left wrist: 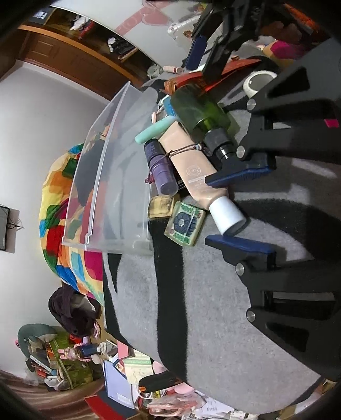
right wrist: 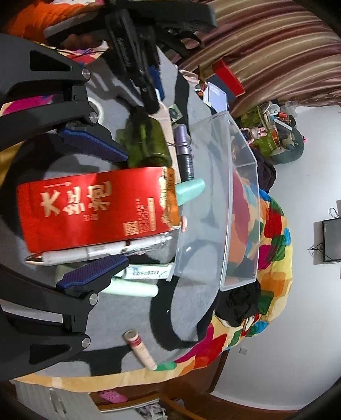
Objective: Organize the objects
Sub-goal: 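Grasp the beige foundation tube with the left tool while the right tool grasps the red packet, then carry the foundation tube and red packet into the clear box and release both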
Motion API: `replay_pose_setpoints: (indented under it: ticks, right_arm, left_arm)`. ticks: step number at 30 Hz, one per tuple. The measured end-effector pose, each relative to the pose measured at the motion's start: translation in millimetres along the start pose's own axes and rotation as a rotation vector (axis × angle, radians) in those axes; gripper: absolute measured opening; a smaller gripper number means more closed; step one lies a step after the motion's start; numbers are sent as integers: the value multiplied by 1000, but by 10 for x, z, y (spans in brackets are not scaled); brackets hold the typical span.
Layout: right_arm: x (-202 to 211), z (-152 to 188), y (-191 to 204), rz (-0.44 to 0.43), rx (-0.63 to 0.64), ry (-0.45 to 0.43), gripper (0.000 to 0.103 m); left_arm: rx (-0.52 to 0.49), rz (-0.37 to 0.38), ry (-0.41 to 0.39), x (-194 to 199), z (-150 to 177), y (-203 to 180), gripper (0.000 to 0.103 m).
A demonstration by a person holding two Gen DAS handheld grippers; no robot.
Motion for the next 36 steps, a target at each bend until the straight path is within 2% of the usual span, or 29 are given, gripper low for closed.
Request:
replay_pose_setpoints:
  ticks: [2, 4, 6, 15, 17, 19, 24, 36]
  right_arm:
    - [-42, -19, -1, -4, -9, 9, 65]
    - [-104, -33, -6, -13, -18, 27, 56]
    - [-137, -51, -10, -10, -24, 28, 52]
    - [-33, -70, -18, -10, -40, -13, 51]
    - [13, -86, -40, -6, -49, -27, 51]
    - [64, -112, -69, -2, -59, -40, 51]
    - [179, -171, -121, 3, -75, -73, 51]
    - [325, -332, -189, 10, -86, -130, 51]
  left_arm:
    - [5, 4, -8, 36, 25, 10, 37]
    - [12, 1, -15, 66, 41, 17, 36]
    - [18, 2, -24, 113, 62, 16, 34]
    - [0, -15, -86, 386, 11, -51, 32]
    - [-9, -15, -108, 465, -32, -73, 32]
    - [-17, -17, -130, 540, -79, -99, 26]
    - [-44, -25, -177, 701, -226, -172, 25]
    - [-113, -20, -233, 945, -509, -381, 21]
Point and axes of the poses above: each gripper's, at about its wrist camera, not at the fingertips, and x roughly against the way its jaws point, y to its left, z to its underside, the point moved 4 cm from there along -x, roughly the way its jaws point, and after that the axes turned 8 degrees about z, right-handed, at the moved point
